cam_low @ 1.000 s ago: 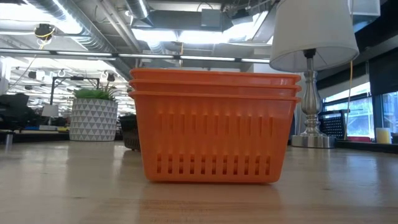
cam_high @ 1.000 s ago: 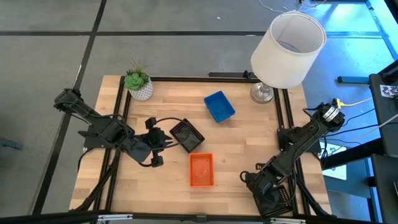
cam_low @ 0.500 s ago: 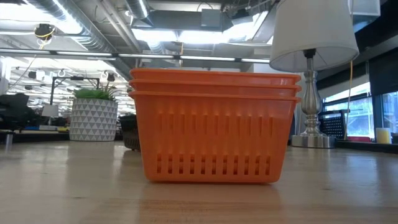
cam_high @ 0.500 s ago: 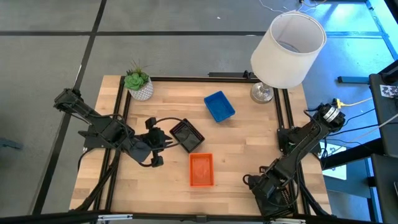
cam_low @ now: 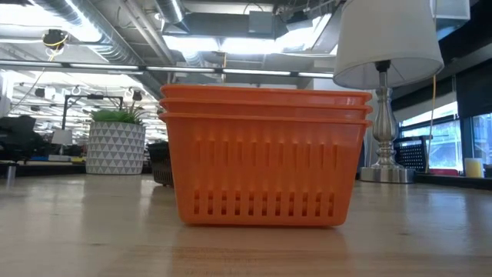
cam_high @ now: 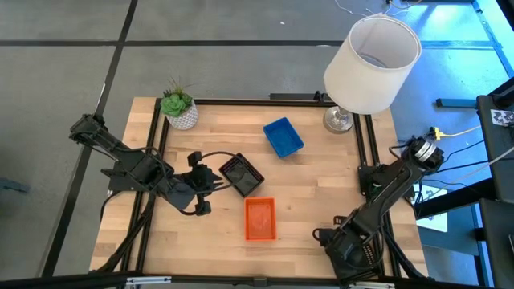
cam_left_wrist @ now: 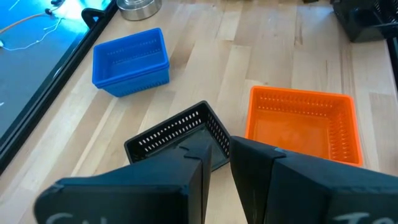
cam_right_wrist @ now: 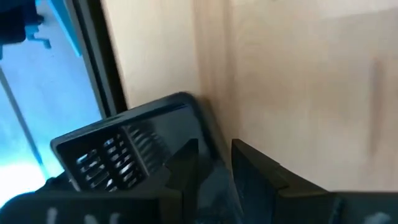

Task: Stack baskets by color
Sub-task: Stack the right black bin on the black bin

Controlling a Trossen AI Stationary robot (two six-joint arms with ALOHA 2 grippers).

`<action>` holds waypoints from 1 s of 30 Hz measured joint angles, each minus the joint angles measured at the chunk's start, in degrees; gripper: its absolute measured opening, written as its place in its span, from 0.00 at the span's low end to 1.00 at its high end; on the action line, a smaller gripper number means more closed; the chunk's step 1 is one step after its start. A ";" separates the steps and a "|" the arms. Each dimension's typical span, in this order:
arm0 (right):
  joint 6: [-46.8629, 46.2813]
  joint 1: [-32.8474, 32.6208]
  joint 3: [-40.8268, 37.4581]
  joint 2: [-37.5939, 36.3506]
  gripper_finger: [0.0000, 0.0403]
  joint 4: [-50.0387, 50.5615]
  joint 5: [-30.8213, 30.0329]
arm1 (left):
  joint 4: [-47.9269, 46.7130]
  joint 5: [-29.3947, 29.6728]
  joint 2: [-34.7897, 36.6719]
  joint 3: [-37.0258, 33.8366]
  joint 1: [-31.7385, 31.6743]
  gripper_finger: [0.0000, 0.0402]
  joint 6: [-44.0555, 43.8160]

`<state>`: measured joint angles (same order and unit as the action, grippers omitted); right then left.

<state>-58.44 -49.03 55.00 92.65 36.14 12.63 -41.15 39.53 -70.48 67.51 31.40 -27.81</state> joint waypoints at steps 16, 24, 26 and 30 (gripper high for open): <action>-2.40 1.21 0.12 8.61 0.03 -1.05 0.79 | -0.02 0.00 0.00 0.00 0.02 0.13 0.00; -1.30 6.35 6.37 7.78 0.01 6.94 -1.80 | -3.16 0.02 0.00 0.02 0.02 0.13 0.01; -0.51 7.82 9.41 7.75 0.00 10.39 -2.22 | -5.54 0.02 0.00 0.02 0.02 0.13 -0.30; 0.27 11.15 17.11 7.68 0.00 19.82 -6.89 | -8.05 0.08 0.04 -1.13 0.02 0.13 -2.07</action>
<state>-58.17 -37.87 72.12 100.32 55.96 5.75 -49.19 39.61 -70.43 66.38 31.42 -29.89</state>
